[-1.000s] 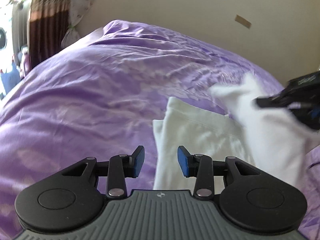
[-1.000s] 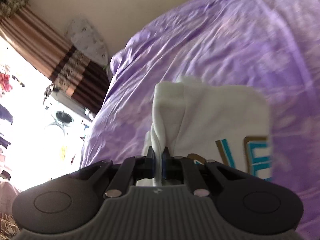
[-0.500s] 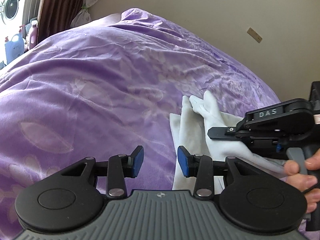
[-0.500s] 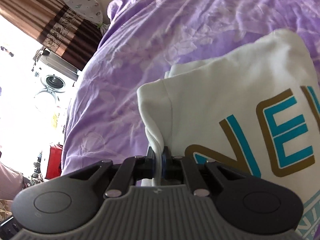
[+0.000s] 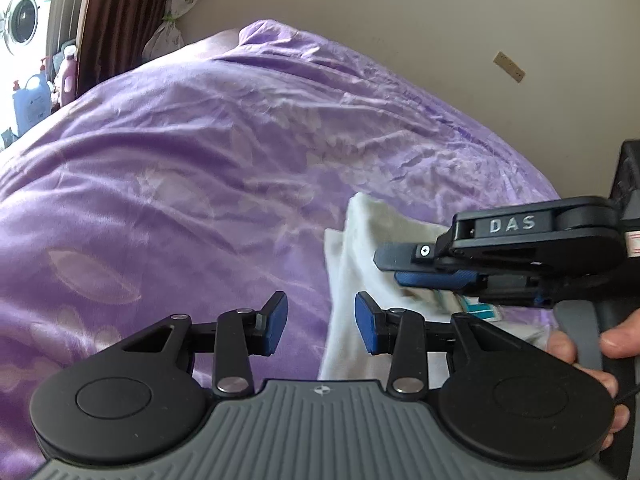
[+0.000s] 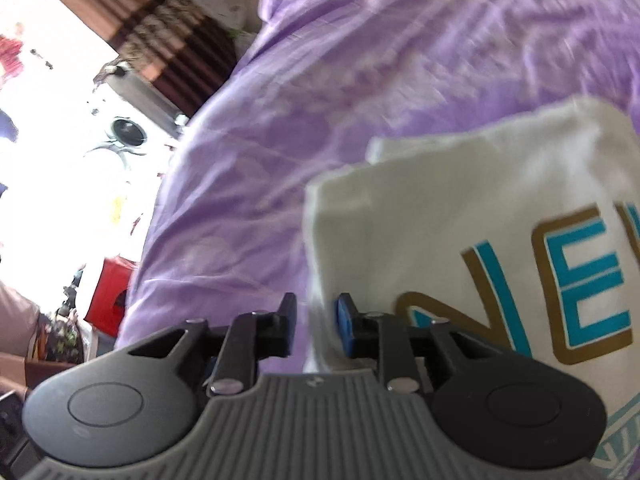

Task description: Fold small clothes

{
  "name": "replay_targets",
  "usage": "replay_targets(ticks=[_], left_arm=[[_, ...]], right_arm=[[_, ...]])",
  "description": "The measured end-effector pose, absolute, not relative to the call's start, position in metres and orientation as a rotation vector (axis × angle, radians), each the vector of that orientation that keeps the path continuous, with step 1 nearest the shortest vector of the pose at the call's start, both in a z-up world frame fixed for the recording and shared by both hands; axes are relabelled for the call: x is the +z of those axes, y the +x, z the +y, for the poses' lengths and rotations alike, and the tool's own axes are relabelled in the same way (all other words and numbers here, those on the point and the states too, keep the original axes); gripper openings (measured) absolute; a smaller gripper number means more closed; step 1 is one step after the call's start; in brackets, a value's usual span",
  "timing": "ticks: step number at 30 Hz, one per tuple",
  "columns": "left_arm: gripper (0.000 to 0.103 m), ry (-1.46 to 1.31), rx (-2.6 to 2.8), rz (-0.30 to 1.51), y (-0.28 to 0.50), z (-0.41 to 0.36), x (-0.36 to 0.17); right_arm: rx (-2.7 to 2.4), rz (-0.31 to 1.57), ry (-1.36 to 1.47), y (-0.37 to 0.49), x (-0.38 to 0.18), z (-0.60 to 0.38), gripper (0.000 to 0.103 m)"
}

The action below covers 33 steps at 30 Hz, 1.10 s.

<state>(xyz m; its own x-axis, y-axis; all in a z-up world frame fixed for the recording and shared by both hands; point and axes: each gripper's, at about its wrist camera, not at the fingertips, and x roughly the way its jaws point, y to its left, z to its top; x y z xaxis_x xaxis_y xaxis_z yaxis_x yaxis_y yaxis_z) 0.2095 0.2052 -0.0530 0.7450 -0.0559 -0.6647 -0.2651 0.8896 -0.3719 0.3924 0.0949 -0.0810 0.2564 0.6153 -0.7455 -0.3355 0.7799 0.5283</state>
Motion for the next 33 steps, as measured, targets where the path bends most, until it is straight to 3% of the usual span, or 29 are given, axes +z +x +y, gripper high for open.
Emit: replay_targets(ticks=[8,12,16,28,29,31,33], left_arm=[[0.046,-0.525,0.069,0.693,0.173,0.193,-0.016],[0.061,-0.603,0.037,0.694,0.158,0.193,-0.012],[0.071,-0.662,0.015,0.732,0.149,0.194,-0.022],[0.073,-0.877,-0.072,0.780,0.165,0.191,-0.073],[0.070,-0.878,-0.076,0.783,0.168,0.191,-0.077],[0.038,-0.881,-0.082,0.795,0.171,0.191,-0.082],[0.018,-0.843,-0.088,0.758,0.170,0.189,-0.076]], right_arm=[[0.715,0.945,0.198,0.343,-0.006,0.058,0.031],[0.679,0.873,0.171,0.313,0.006,0.015,0.035],[0.619,0.877,0.141,0.284,-0.011,-0.027,0.036],[0.480,0.978,0.023,0.225,-0.101,-0.090,0.045],[0.486,0.981,0.018,0.225,-0.105,-0.090,0.046],[0.498,0.988,-0.002,0.226,-0.112,-0.085,0.049],[0.508,0.990,-0.031,0.225,-0.117,-0.079,0.049]])
